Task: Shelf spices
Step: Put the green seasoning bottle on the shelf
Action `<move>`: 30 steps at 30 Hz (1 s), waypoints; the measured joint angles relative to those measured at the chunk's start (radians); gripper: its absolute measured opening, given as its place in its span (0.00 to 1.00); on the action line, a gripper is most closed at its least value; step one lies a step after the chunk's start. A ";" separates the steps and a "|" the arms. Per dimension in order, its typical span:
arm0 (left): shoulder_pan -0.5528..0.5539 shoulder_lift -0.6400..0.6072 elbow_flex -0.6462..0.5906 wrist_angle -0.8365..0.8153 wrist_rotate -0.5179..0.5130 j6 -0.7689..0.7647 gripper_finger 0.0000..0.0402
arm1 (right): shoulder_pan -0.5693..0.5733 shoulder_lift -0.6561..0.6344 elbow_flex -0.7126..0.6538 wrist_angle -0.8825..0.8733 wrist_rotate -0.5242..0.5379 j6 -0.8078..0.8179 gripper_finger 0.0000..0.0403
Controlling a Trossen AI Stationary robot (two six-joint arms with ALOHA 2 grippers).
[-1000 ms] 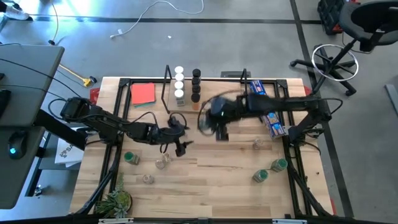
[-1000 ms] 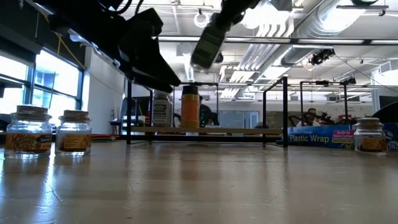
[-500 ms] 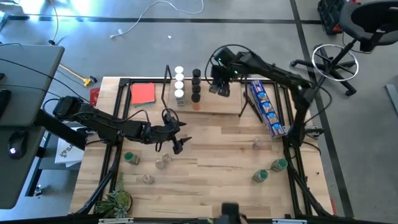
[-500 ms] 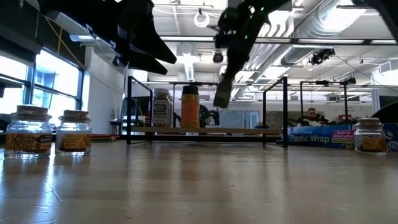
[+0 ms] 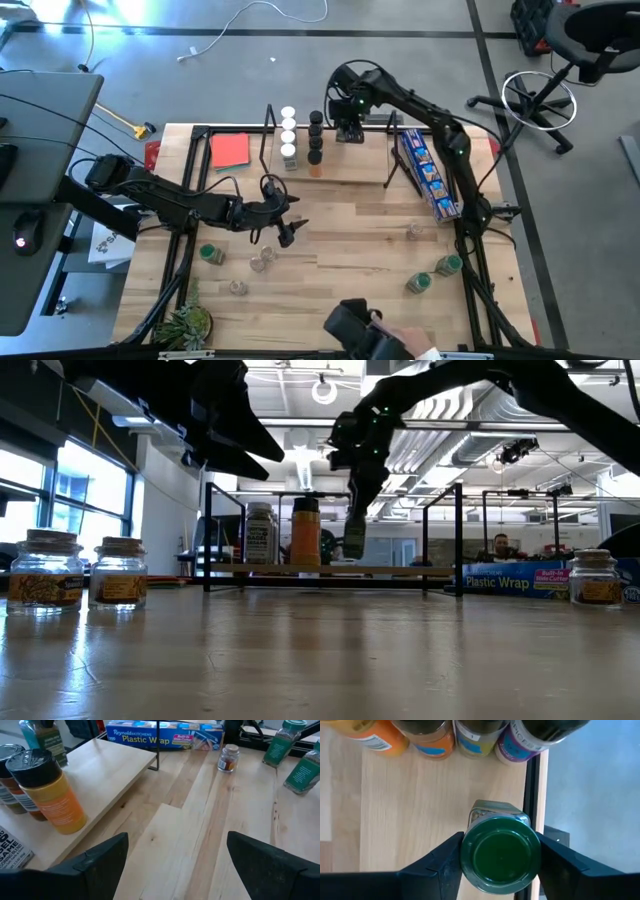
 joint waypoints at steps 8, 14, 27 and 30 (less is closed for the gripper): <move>0.000 0.000 -0.001 0.001 0.008 0.000 0.83 | -0.013 0.025 0.008 0.004 0.003 -0.021 0.52; 0.000 0.000 -0.001 0.000 0.021 0.000 0.83 | -0.020 0.025 0.001 0.016 0.007 -0.049 0.53; 0.000 0.000 -0.001 0.001 0.027 -0.001 0.83 | -0.020 0.025 -0.005 0.037 0.006 -0.108 0.64; 0.000 0.000 -0.001 0.001 0.027 -0.001 0.83 | -0.018 0.025 0.013 0.029 0.004 -0.112 0.64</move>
